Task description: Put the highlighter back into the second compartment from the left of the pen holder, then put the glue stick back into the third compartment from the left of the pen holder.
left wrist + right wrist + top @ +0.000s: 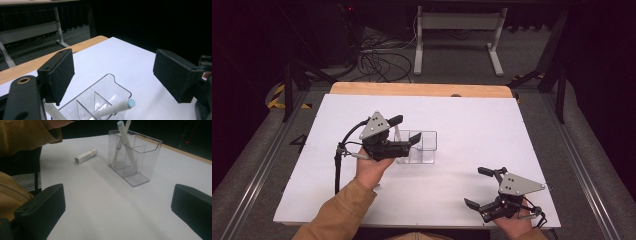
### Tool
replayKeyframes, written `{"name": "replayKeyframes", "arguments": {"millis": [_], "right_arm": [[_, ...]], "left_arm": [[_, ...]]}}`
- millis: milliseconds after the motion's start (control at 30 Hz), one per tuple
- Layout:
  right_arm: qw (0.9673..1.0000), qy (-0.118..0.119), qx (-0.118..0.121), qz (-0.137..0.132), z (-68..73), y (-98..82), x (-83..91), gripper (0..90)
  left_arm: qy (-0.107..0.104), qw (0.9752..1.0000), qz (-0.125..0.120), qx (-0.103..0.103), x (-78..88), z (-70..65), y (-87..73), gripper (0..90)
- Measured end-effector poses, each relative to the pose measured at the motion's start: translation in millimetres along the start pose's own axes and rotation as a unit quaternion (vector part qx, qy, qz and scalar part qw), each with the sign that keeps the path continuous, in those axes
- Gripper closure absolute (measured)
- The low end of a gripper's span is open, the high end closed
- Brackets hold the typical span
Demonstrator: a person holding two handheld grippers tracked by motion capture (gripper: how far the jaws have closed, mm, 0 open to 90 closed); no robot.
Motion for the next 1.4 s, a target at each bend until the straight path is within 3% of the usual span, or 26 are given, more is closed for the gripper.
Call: {"name": "replayKeyframes", "arguments": {"millis": [167,333,400,600,767,900,1167,1400], "right_arm": [[0.9997,-0.024,-0.004,0.009,-1.7,2.9,-4.5,0.1],[0.9977,-0.052,-0.039,0.021,-6.1,4.9,-11.8,0.4],[0.9973,-0.057,-0.037,0.027,-6.1,5.0,-13.5,0.4],[0.9970,-0.056,-0.046,0.026,-6.5,10.7,-13.7,4.9],[0.9970,-0.057,-0.048,0.024,-7.9,16.3,-15.1,7.6],[0.9968,-0.061,-0.045,0.025,-7.7,18.5,-18.6,8.9],[0.9971,-0.055,-0.042,0.032,-3.0,17.8,-29.4,9.0],[0.9973,-0.051,-0.038,0.036,2.8,19.7,-41.4,10.3]], "left_arm": [[-0.004,1.0000,-0.002,-0.005,9.5,-1.1,2.4,14.4],[-0.006,0.9999,0.002,-0.012,21.7,-0.1,-0.7,9.8],[-0.005,0.9999,0.002,-0.009,29.2,0.5,-3.5,8.9],[0.009,0.9996,0.013,-0.024,54.7,1.0,-15.1,8.3],[-0.010,0.9989,0.010,-0.045,75.4,-3.8,-24.8,5.8],[-0.004,0.9985,0.015,-0.052,87.5,-4.4,-31.7,5.3],[0.028,0.9980,0.029,-0.048,104.4,4.6,-44.2,6.1],[0.040,0.9981,0.032,-0.036,114.7,14.3,-51.0,6.8]]}}
Point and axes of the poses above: each handheld gripper's, and its own axes: x roughly backward along the jaws, y roughly out of its top, z roughly to its left, the point moved 7 cm from there along -x, roughly forward along the jaws, and after that the axes turned 7 degrees about -x, right-handed, at the moved point
